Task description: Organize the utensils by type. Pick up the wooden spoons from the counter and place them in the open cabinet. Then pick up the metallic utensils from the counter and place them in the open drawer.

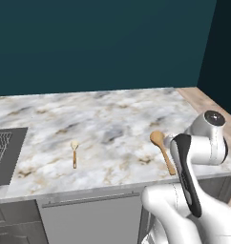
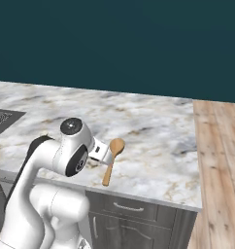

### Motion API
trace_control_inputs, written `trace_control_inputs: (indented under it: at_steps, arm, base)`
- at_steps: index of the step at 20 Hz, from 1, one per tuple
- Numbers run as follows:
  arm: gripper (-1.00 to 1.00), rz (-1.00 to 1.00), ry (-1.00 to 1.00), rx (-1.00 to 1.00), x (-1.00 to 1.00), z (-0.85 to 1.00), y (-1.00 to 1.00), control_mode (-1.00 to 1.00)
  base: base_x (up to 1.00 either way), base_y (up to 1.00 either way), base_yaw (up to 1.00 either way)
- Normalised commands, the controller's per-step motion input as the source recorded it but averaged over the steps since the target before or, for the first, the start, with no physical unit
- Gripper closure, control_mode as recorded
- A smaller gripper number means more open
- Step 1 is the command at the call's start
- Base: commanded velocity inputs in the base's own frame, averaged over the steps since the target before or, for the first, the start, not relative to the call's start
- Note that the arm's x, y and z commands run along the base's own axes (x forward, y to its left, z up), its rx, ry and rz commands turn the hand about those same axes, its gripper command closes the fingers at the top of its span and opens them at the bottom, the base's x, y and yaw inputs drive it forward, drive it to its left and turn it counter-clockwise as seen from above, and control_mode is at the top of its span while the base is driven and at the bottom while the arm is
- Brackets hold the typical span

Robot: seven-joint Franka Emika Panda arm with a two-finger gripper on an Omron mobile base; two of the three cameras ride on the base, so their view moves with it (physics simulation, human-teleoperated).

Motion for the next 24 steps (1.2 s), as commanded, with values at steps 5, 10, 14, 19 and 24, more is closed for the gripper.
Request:
trace_control_inputs:
  at_steps: [5, 10, 14, 19, 24]
  arm:
    - [-1.00, 0.00, 0.10, -0.08, 0.39, -0.14, 0.00, -1.00]
    - [-1.00, 0.00, 0.19, -0.07, 0.39, -0.19, 0.00, -1.00]
    - [-1.00, 0.00, 0.16, -0.03, 0.41, -0.30, -0.05, -1.00]
    - [-1.00, 0.00, 0.04, 0.00, 0.40, -0.42, -0.21, -1.00]
    - [-1.00, 0.00, 0.00, 0.00, 0.34, -0.50, -0.26, -1.00]
  base:
    - [0.00, 0.00, 0.00]
    - [0.00, 0.00, 0.00]
    - [0.00, 0.00, 0.00]
    - [0.00, 0.00, 0.00]
    - [0.00, 0.00, 0.00]
